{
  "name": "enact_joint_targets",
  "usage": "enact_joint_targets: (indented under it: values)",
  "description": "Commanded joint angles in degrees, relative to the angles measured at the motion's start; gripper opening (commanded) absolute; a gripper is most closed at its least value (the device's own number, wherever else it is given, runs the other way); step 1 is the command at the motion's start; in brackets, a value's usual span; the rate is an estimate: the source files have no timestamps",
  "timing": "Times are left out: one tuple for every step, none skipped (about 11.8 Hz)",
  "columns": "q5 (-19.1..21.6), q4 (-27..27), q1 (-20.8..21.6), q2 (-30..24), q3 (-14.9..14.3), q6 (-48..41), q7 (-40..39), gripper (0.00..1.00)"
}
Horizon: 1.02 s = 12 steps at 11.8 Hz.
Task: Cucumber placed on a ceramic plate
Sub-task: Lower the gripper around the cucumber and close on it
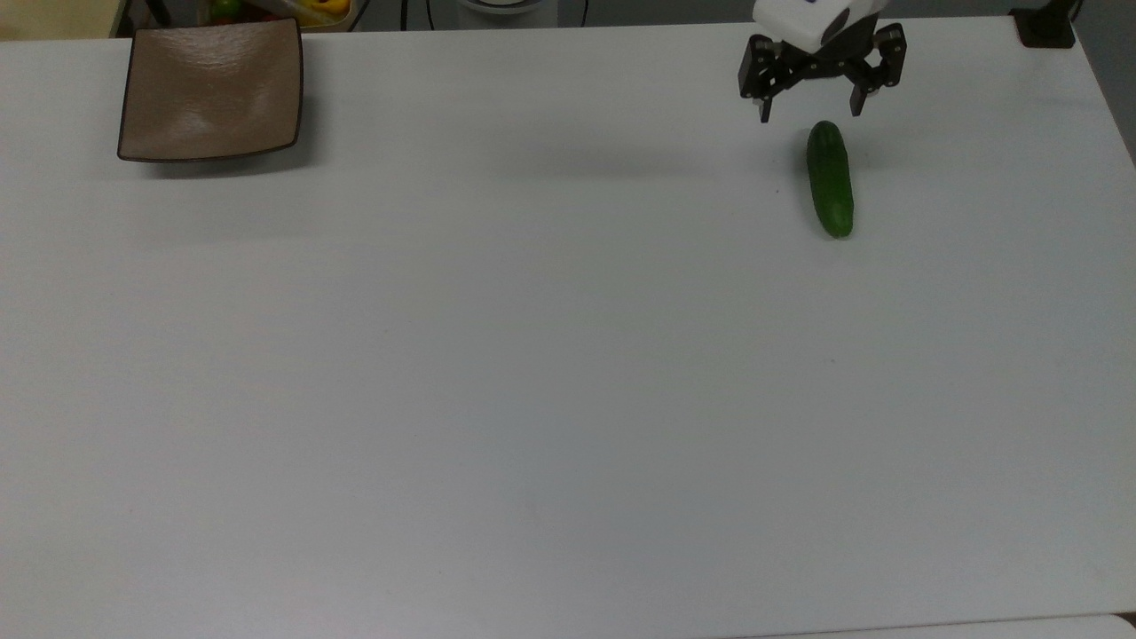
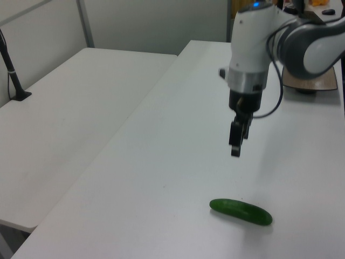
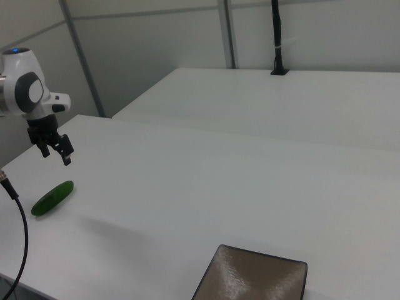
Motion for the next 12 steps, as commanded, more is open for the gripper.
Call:
enact_joint_targets:
  values:
    - [-1.41, 0.5, 1.51, 5.11, 1.75, 3.13, 1.38, 1.0]
    - [-1.59, 0.68, 2.21, 6.79, 2.36, 4.89, 1.46, 1.0]
    - [-2.02, 1.2, 2.83, 8.54, 2.54, 6.03, 1.47, 1.0]
    - [-3.25, 1.38, 2.92, 10.65, 3.24, 6.92, 1.55, 1.0]
    - [-4.91, 2.51, 3.62, 12.5, 3.6, 7.97, 2.86, 1.0]
    - [-7.28, 3.05, 3.97, 14.34, 3.6, 8.33, 5.48, 1.0]
    - [-10.17, 3.05, 4.06, 15.58, 4.21, 8.42, 7.34, 1.0]
    - [-12.29, 3.05, 3.98, 16.11, 5.35, 8.51, 8.57, 1.0]
    - [-13.09, 2.79, 4.06, 16.64, 5.53, 8.42, 8.85, 1.0]
    - [-13.19, 2.88, 4.07, 16.82, 5.53, 8.42, 9.28, 0.99]
    - [-14.06, 2.96, 4.07, 16.74, 5.62, 8.25, 9.9, 0.66]
    - [-15.2, 2.96, 3.98, 16.73, 5.71, 8.24, 11.73, 0.42]
